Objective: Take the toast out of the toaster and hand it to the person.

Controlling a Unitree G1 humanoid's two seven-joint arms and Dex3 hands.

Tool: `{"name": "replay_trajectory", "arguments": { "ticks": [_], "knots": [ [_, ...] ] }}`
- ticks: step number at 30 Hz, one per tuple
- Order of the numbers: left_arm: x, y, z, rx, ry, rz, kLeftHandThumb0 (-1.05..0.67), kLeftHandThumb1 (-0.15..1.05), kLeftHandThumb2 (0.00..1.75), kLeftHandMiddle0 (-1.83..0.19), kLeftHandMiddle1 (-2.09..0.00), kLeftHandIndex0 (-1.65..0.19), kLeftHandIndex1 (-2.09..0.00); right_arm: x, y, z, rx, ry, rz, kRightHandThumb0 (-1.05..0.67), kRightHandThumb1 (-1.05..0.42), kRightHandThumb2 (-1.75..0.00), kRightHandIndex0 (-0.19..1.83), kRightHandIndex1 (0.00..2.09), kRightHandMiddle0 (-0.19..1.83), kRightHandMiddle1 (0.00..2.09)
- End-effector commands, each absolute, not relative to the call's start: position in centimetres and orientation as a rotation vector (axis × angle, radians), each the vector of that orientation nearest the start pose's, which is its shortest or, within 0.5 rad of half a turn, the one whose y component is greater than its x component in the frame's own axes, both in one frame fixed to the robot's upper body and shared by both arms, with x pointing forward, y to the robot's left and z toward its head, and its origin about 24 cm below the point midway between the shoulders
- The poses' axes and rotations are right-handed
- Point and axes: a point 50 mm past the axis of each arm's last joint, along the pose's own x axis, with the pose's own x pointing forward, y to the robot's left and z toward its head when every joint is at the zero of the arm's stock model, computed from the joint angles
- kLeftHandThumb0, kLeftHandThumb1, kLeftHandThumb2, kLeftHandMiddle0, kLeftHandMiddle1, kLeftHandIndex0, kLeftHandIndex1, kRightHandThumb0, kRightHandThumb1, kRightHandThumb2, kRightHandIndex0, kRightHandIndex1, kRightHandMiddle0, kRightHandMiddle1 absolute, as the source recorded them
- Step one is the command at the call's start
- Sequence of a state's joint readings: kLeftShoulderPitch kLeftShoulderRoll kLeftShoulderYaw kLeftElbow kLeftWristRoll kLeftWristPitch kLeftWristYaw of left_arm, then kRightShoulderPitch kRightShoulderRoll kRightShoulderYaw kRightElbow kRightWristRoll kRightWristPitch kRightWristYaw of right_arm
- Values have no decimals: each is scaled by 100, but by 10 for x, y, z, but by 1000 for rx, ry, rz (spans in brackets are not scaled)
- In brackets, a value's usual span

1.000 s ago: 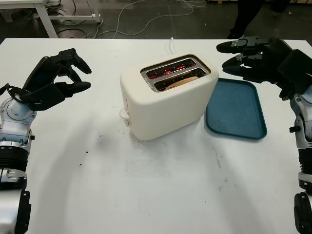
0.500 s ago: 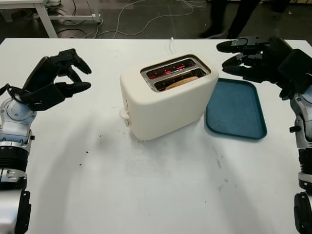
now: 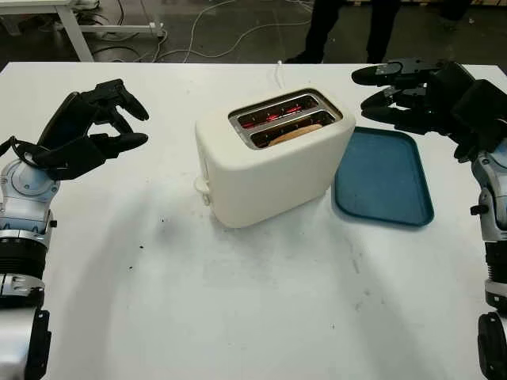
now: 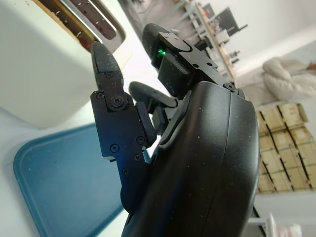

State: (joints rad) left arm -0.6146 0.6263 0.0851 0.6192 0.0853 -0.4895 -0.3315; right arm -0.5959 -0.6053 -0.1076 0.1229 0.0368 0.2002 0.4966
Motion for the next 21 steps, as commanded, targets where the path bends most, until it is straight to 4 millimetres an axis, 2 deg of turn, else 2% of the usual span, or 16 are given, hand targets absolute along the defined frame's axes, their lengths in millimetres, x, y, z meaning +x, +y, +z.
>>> {"name": "replay_trajectory", "arguments": {
  "ticks": [1,21],
  "knots": [
    [342,263,179,717,-405,-197,-105,92,23,-63,-135,-46,-136,334,-234,218,-559,-220,302,-35,-86,0,43,96,79,3],
    [342,263,179,727,-414,-200,-105,92,25,-62,-136,-45,-135,335,-234,218,-558,-219,300,-34,-86,0,42,97,78,3]
  ]
}}
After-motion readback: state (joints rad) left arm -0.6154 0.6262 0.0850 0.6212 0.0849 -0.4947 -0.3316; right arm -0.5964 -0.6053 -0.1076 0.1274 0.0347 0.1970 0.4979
